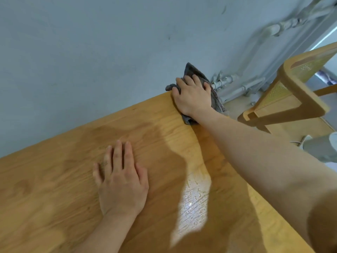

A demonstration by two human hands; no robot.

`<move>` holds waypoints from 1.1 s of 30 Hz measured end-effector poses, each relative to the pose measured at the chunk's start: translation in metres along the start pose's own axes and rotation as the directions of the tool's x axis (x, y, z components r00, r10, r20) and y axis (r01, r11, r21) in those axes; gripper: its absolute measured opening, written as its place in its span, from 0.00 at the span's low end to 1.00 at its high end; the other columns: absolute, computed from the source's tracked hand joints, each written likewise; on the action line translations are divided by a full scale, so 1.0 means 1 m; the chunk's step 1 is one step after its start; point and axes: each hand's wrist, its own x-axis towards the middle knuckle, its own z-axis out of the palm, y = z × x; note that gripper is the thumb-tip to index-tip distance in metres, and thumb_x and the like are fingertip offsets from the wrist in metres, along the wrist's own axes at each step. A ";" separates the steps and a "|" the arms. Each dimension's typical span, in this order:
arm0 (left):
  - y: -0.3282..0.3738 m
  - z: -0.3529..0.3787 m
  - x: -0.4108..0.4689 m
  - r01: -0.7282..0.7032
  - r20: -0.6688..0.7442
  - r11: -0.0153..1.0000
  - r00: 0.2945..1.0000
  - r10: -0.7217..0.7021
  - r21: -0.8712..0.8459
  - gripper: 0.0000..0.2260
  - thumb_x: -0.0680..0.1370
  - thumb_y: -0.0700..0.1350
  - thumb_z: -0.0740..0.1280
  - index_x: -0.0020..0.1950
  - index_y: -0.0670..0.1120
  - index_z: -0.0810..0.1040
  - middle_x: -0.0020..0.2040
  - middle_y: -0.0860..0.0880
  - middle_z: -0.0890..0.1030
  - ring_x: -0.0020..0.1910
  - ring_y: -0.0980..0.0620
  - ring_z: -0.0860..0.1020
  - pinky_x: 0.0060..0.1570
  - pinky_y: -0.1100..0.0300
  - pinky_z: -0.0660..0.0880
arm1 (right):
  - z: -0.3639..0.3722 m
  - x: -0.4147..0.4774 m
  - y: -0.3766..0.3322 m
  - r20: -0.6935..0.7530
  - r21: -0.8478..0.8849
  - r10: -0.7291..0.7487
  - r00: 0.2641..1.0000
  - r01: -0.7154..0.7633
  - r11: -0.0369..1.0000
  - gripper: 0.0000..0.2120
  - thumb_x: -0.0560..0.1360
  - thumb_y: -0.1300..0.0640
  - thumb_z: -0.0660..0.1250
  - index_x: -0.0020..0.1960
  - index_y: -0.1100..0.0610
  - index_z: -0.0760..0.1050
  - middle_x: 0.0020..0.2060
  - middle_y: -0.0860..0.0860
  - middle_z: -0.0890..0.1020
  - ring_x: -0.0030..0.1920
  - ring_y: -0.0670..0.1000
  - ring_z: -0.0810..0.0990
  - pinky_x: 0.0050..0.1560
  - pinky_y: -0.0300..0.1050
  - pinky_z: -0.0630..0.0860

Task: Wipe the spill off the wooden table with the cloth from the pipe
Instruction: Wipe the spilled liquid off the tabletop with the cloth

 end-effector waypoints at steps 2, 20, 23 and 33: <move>0.000 0.001 -0.001 0.004 -0.002 1.000 1.000 -0.004 0.001 0.27 0.77 0.54 0.48 0.75 0.47 0.62 0.76 0.47 0.62 0.75 0.45 0.58 0.72 0.38 0.55 | -0.001 -0.012 0.004 -0.033 0.012 -0.007 0.999 0.007 1.000 0.26 0.81 0.42 0.45 0.78 0.46 0.57 0.78 0.49 0.58 0.78 0.53 0.50 0.75 0.61 0.47; 0.000 0.002 -0.001 -0.002 -0.023 0.999 1.000 0.003 0.037 0.27 0.77 0.53 0.50 0.75 0.46 0.63 0.75 0.46 0.64 0.74 0.44 0.60 0.71 0.39 0.56 | 0.022 -0.048 -0.070 -0.017 -0.001 -0.070 0.997 0.070 0.998 0.28 0.80 0.43 0.48 0.76 0.55 0.60 0.77 0.55 0.59 0.78 0.57 0.50 0.74 0.66 0.47; 0.000 0.003 -0.001 0.031 -0.036 0.999 0.999 -0.030 0.010 0.27 0.78 0.55 0.49 0.73 0.43 0.66 0.73 0.45 0.67 0.74 0.45 0.61 0.71 0.40 0.57 | 0.042 -0.073 -0.143 -0.067 0.044 -0.246 0.967 0.249 0.967 0.22 0.80 0.46 0.54 0.64 0.58 0.74 0.65 0.55 0.75 0.73 0.58 0.64 0.73 0.64 0.51; -0.001 0.004 -0.001 0.018 -0.048 1.000 0.999 -0.018 0.000 0.28 0.76 0.52 0.53 0.74 0.43 0.65 0.74 0.47 0.66 0.74 0.46 0.63 0.71 0.41 0.59 | 0.016 -0.022 -0.095 0.005 -0.052 -0.461 0.887 0.461 0.886 0.18 0.81 0.47 0.49 0.55 0.50 0.77 0.54 0.51 0.81 0.57 0.55 0.77 0.59 0.54 0.63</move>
